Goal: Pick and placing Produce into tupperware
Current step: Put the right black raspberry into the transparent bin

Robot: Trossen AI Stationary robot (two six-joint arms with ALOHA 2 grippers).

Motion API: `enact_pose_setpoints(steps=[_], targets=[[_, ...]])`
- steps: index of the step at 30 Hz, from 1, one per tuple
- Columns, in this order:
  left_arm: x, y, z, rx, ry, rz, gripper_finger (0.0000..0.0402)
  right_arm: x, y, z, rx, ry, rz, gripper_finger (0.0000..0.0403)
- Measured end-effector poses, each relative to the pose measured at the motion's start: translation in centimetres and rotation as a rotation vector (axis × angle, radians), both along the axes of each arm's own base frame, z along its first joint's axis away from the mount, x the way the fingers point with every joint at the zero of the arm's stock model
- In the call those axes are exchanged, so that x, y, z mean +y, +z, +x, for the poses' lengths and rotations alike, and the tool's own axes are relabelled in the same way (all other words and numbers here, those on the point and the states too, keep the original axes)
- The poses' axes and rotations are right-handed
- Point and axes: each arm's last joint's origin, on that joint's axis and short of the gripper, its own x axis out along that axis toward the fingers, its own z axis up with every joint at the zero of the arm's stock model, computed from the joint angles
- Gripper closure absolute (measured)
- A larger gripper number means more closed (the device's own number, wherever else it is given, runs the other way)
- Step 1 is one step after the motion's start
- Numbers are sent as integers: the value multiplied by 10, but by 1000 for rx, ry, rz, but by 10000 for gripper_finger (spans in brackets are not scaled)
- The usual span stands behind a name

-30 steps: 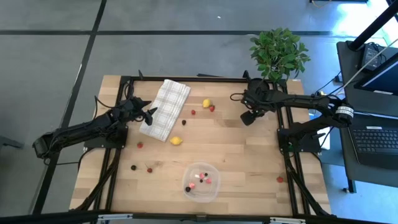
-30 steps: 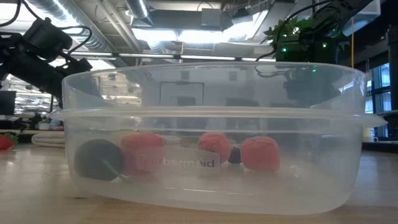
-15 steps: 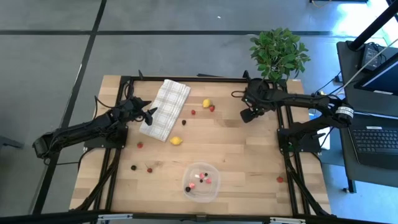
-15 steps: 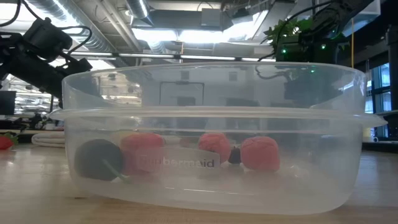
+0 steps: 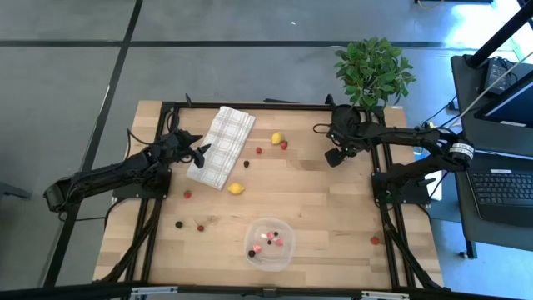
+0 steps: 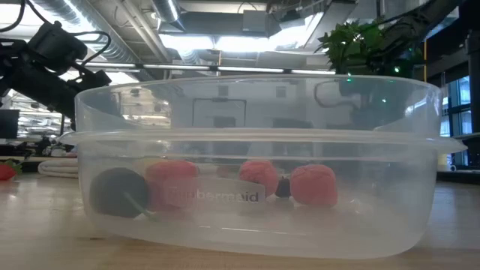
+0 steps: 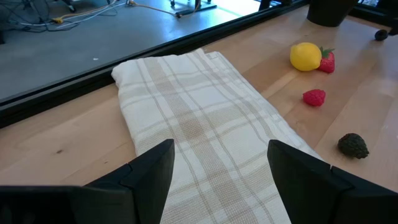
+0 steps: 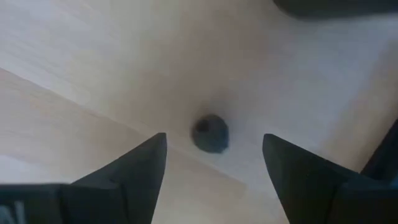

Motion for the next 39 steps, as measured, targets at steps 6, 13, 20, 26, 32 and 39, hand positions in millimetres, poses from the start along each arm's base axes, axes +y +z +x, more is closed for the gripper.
enact_pose_setpoints(steps=[6, 13, 20, 26, 32, 39], targets=[[0, 0, 0, 0, 0, 0, 151, -1, -17, -7, -33, -21, -18, 135], [0, 0, 0, 0, 0, 0, 151, -2, -23, -9, -67, -7, -8, 159], [0, 0, 0, 0, 0, 0, 151, -2, -23, -8, -82, -2, -3, 200], [0, 0, 0, 0, 0, 0, 151, -2, -23, -8, -91, -2, 3, 237], [0, 0, 0, 0, 0, 0, 151, -2, -23, -8, -91, -2, 0, 279], [0, 0, 0, 0, 0, 0, 151, -2, -23, -8, -83, 23, -3, 293]])
